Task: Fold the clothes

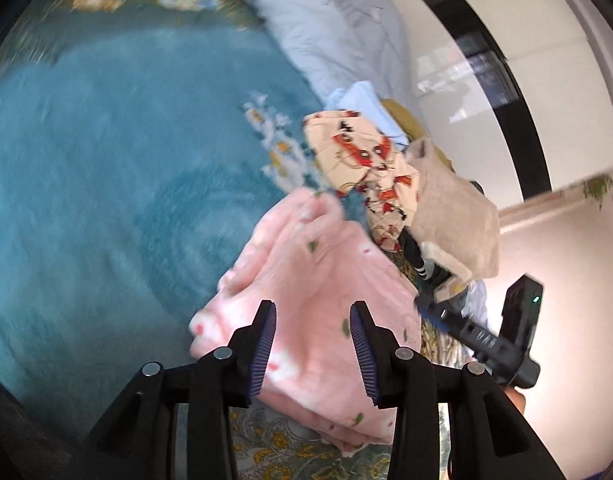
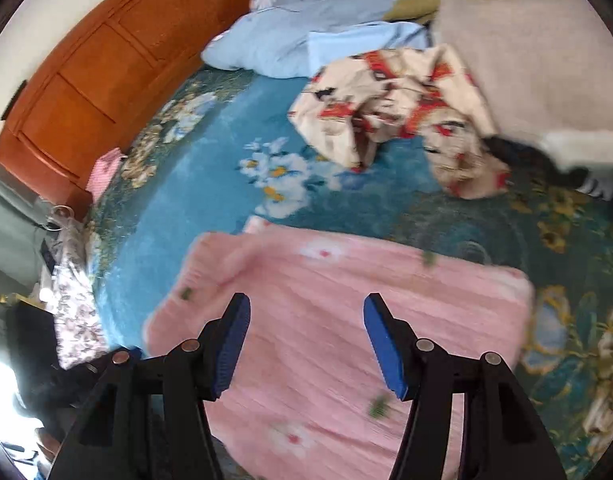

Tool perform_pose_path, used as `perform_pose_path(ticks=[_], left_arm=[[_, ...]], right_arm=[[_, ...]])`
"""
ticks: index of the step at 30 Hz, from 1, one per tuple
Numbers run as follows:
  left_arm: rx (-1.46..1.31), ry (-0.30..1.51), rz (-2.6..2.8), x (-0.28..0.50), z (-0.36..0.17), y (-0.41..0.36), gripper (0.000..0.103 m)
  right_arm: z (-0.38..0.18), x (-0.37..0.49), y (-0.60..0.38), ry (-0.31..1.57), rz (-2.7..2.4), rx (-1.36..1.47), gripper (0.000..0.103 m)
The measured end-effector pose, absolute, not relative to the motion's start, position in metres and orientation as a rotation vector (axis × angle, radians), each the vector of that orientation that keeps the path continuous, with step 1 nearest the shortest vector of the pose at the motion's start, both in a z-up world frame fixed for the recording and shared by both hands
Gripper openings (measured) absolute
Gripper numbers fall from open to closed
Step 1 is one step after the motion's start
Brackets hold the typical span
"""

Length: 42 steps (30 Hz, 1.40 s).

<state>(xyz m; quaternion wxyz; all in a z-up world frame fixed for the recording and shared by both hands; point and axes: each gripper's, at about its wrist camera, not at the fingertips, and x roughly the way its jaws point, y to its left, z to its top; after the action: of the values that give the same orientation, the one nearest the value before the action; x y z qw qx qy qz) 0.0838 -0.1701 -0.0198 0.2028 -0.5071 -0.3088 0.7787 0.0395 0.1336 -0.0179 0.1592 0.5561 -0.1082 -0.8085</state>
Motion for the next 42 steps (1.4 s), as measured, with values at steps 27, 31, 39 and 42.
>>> perform_pose_path(ticks=[27,31,39,42], left_arm=[[-1.694,-0.780,2.020,0.018,-0.089,-0.170,0.065],[-1.748,-0.825,1.859,0.009,-0.118,-0.157,0.072],[-1.805,-0.741,1.771,-0.012,-0.134,-0.122,0.097],[-1.812,-0.691,1.764,-0.011,-0.140,-0.119,0.100]], right_arm=[[-0.058,0.107,0.225,-0.588,-2.304,1.647,0.082],[-0.103,0.123,0.263,-1.018,-2.151,1.720,0.088],[-0.139,0.125,0.241,-1.161,-1.942,1.678,0.090],[-0.140,0.124,0.236,-1.165,-1.956,1.644,0.096]])
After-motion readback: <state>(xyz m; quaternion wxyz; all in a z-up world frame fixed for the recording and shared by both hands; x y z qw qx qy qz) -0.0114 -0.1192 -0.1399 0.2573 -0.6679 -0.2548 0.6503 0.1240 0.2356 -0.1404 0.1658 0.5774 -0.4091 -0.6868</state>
